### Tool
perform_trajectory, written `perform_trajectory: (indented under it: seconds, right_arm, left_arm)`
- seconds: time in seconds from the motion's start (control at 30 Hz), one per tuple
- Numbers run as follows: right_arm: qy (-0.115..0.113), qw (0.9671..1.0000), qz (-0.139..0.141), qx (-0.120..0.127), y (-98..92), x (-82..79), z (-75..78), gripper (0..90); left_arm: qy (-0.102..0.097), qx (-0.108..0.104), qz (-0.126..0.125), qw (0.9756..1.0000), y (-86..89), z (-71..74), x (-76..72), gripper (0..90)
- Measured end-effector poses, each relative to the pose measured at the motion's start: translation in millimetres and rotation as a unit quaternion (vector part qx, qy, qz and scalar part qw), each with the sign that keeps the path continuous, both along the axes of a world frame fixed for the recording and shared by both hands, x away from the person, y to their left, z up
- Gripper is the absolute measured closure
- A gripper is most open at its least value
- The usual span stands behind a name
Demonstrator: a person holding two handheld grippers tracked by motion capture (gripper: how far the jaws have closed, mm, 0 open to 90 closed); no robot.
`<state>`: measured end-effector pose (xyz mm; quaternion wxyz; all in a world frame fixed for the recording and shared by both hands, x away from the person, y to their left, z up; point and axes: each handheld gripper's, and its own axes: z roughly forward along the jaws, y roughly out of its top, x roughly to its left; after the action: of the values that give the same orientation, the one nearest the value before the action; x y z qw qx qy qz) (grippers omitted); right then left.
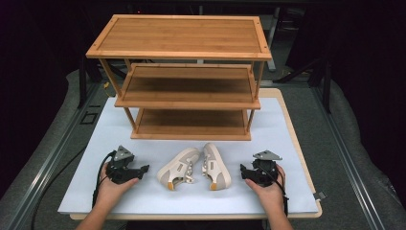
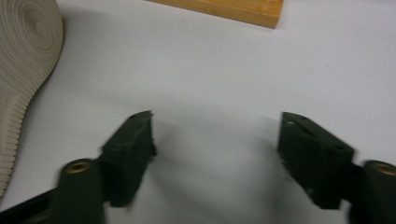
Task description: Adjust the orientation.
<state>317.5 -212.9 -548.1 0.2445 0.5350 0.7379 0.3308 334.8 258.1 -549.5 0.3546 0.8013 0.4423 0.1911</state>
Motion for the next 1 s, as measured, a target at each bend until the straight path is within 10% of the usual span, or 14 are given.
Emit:
perform_trajectory:
  seconds: [0.2, 0.53, 1.0]
  right_arm:
    - [-0.004, 1.0000, 0.007, 0.004, -1.4, -3.5, 1.2, 36.0]
    - [-0.025, 0.9994, 0.012, 0.019, -6.2, -14.8, 12.2, 42.8]
    - [-0.028, 0.9988, 0.013, 0.038, -3.9, -19.2, 15.7, 53.0]
  left_arm:
    - [-0.005, -0.006, 0.006, 1.0000, 3.4, 1.4, -2.5, 33.4]
    - [0.010, -0.075, 0.036, 0.9965, 17.7, 9.0, -6.7, 42.6]
    - [-0.017, -0.083, -0.019, 0.9962, 7.3, 24.1, -23.4, 59.4]
